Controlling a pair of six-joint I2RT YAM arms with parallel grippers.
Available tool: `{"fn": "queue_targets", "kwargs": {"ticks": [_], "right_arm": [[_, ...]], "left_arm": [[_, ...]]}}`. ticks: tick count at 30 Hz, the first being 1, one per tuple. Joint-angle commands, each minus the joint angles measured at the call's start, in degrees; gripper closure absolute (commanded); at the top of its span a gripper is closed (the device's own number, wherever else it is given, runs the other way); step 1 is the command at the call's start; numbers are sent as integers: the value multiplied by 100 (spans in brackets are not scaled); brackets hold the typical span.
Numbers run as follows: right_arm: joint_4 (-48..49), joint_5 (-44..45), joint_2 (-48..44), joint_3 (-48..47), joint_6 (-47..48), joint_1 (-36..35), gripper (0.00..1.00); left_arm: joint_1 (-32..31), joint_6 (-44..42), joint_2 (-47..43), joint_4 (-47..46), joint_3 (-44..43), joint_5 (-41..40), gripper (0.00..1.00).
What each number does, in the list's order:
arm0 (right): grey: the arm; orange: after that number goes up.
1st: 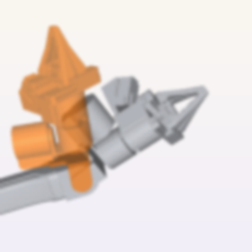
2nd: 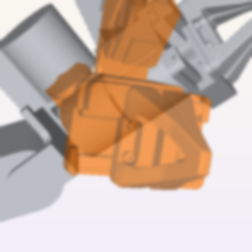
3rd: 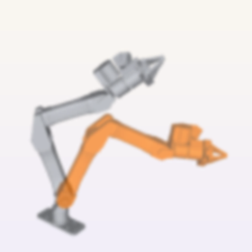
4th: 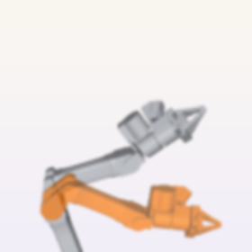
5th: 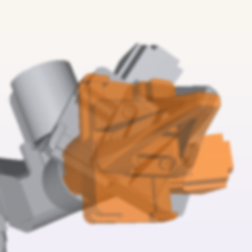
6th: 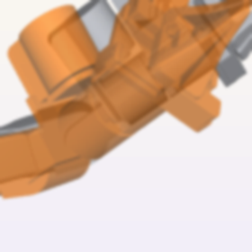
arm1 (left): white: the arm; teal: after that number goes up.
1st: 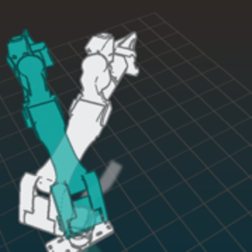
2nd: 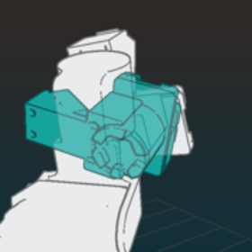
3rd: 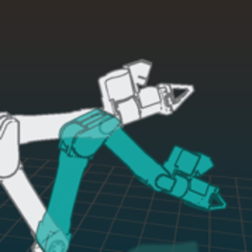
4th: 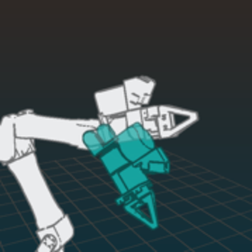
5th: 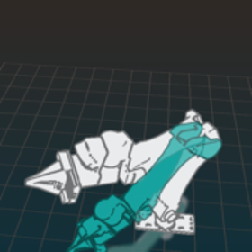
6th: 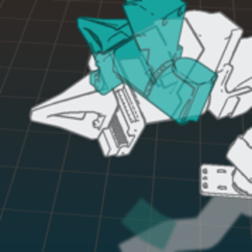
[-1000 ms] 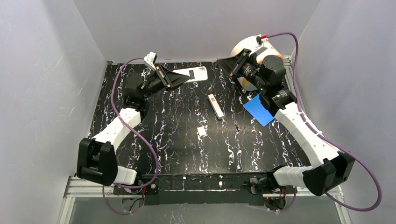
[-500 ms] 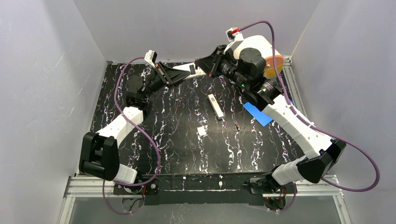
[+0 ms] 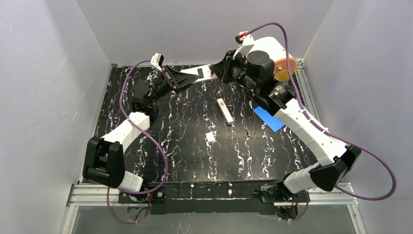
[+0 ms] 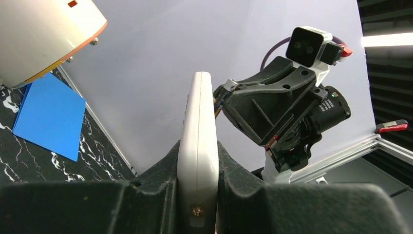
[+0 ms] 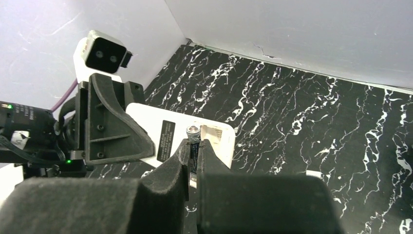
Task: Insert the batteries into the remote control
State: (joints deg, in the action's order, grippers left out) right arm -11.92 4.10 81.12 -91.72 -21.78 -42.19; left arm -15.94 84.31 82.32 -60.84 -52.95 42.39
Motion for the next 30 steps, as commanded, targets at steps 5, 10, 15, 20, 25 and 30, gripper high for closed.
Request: {"fn": "queue_targets", "kwargs": {"ticks": [5,10,15,20,25,30], "right_arm": [[-77,166,117,-232,314,-43,87],[7,54,216,-275,303,-43,86],[21,10,261,-263,295,-44,85],[-115,19,179,-144,350,-44,69],[-127,99,88,-114,280,-47,63],[-144,163,123,-405,167,-39,55]], "left_arm": [[-22,147,94,-571,-78,-7,100],[-25,150,118,-614,-93,56,100],[-40,201,151,-716,-84,43,100],[-40,288,191,-862,-83,-91,100],[-34,296,213,-876,-93,-134,100],[-40,288,213,-875,-62,-151,100]]}}
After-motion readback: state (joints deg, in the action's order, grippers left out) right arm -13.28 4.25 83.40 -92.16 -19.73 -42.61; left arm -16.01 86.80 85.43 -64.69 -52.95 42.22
